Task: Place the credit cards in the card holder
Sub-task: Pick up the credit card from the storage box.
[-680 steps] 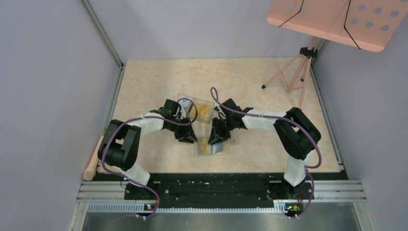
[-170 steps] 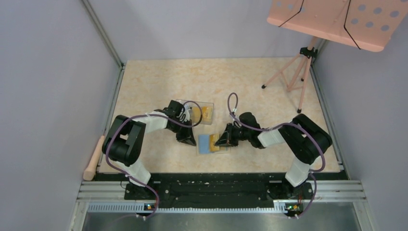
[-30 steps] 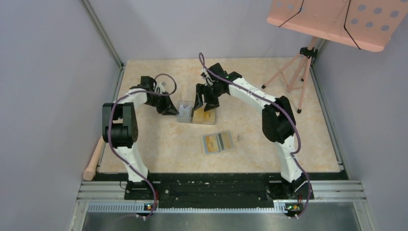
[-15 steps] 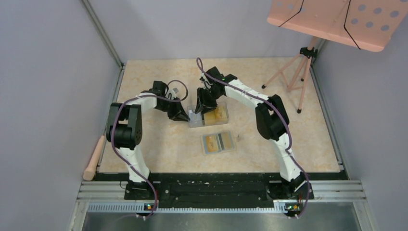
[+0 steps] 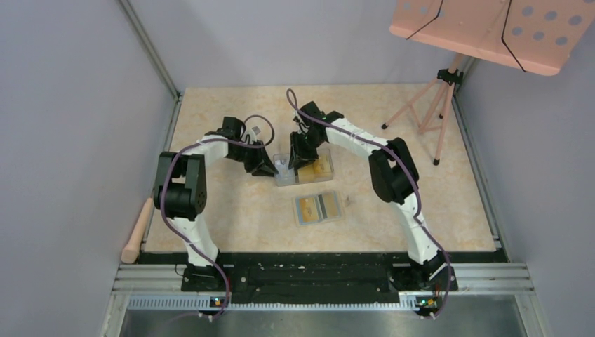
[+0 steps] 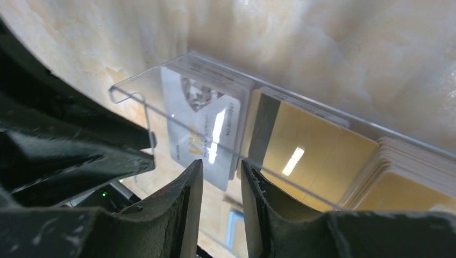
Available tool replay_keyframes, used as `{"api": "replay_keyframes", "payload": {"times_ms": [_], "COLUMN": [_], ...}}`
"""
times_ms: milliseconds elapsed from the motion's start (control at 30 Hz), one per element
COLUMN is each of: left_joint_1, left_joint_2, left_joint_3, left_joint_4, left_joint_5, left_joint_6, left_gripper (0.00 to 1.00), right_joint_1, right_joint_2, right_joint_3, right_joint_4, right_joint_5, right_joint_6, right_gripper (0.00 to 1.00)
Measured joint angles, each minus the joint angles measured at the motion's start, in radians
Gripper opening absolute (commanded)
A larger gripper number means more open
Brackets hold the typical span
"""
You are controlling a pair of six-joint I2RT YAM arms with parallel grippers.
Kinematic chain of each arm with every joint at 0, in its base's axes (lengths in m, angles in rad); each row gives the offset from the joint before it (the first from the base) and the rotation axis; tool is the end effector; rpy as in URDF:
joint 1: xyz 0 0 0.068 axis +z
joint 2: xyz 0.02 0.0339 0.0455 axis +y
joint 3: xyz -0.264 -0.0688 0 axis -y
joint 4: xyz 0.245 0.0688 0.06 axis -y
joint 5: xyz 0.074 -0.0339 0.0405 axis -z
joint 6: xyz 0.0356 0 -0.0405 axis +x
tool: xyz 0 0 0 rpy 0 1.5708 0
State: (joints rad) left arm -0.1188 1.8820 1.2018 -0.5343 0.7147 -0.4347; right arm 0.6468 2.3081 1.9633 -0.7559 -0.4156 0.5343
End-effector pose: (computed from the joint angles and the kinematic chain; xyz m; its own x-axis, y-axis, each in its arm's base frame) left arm 0.3589 -0.0663 0.1628 -0.9773 -0.2037 -0.0577 -0.1048 0.7024 -0.7040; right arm 0.3876 0.3108 0.1876 -0.9674 -0.1467 -0.2065 -0.2378 0.8071 0.5404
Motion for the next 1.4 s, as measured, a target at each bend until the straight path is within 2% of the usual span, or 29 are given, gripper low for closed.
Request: {"api": "replay_keyframes", "payload": {"times_ms": [333, 467, 600, 767, 1400], "left_joint_1": [-0.001, -0.001, -0.002, -0.002, -0.010], "left_joint_2": [-0.006, -0.006, -0.006, -0.006, -0.005], "left_joint_3": [0.001, 0.001, 0.001, 0.001, 0.011], "left_joint_4": [-0.005, -0.005, -0.005, -0.005, -0.019], "left_joint_5": [-0.017, -0.019, -0.016, -0.016, -0.032], "left_joint_6": [0.018, 0.019, 0.020, 0.023, 0.039], "left_gripper": [0.12, 0.07, 0.04, 0.00, 0.00], "right_joint_1": [0.012, 0.018, 0.021, 0.013, 0.014], "right_joint_2": [0.027, 0.027, 0.028, 0.028, 0.010], "right_joint_3": [0.000, -0.014, -0.021, -0.026, -0.039], "right_joint_4": [-0.011, 0.005, 0.028, 0.027, 0.031], "right_joint_5": [0.023, 0.021, -0.003, -0.014, -0.005], "right_joint_6": [-0.002, -0.001, 0.007, 0.018, 0.034], "right_gripper": [0.31, 0.21, 0.00, 0.00, 0.00]}}
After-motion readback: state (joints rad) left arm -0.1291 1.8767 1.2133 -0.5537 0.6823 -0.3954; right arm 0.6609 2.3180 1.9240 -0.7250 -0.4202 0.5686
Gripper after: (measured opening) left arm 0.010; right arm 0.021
